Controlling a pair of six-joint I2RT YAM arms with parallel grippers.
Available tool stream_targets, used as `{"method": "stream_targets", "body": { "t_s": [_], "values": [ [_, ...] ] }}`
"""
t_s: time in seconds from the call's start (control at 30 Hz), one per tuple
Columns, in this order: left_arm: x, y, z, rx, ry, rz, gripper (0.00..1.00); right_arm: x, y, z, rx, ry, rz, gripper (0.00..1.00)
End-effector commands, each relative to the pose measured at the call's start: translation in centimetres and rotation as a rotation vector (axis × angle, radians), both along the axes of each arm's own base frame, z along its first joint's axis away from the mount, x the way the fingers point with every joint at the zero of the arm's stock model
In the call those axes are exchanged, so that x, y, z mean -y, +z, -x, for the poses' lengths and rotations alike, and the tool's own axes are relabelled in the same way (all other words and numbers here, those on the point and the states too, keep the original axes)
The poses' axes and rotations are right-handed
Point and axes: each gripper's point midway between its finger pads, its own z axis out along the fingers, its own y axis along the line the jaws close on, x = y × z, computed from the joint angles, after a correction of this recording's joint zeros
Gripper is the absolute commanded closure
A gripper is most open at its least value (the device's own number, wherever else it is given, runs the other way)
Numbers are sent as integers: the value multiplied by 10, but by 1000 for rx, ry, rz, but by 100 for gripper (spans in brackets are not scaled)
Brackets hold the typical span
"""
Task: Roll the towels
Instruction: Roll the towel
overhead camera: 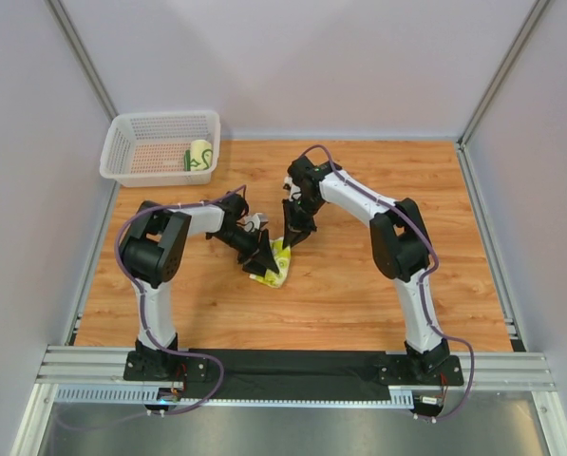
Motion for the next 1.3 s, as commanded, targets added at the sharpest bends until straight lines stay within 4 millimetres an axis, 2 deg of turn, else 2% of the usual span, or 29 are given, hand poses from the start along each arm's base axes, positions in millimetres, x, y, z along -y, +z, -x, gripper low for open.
{"method": "stream_targets", "body": {
  "t_s": [0.0,0.07,0.17,0.2,0.23,0.27,0.3,0.4,0.6,0.73,0.97,1.17,1.27],
  "values": [
    [-18,13,-17,151,-25,-137,52,2,-2,0,-29,-21,55,98],
    [-23,16,-20,179,-30,-176,53,2,-1,1,-38,-27,64,98],
    [-24,17,-20,179,-35,-176,57,-1,2,2,-35,-20,57,91],
    [-23,16,-19,173,-35,-173,61,-1,3,2,-34,-21,54,86],
    [-23,15,-19,171,-34,-169,65,-2,6,1,-28,-18,49,76],
    [-22,14,-18,167,-33,-162,67,-1,8,2,-22,-12,46,54],
    [-21,13,-18,160,-33,-160,72,1,14,3,-6,-11,40,49],
    [-20,13,-18,155,-32,-152,78,1,26,3,56,-4,-17,37],
    [-16,16,-19,135,-15,-131,86,-4,34,11,72,-14,-142,34],
    [-14,17,-19,97,9,-107,87,-5,27,22,50,-12,-166,37],
    [-22,20,-22,19,87,-48,87,-18,19,26,29,-27,-274,34],
    [-39,15,-25,-44,158,-30,87,-29,16,16,55,-49,-340,34],
    [-48,6,-24,-87,199,-22,86,-33,14,10,85,-58,-359,34]
  ]
}}
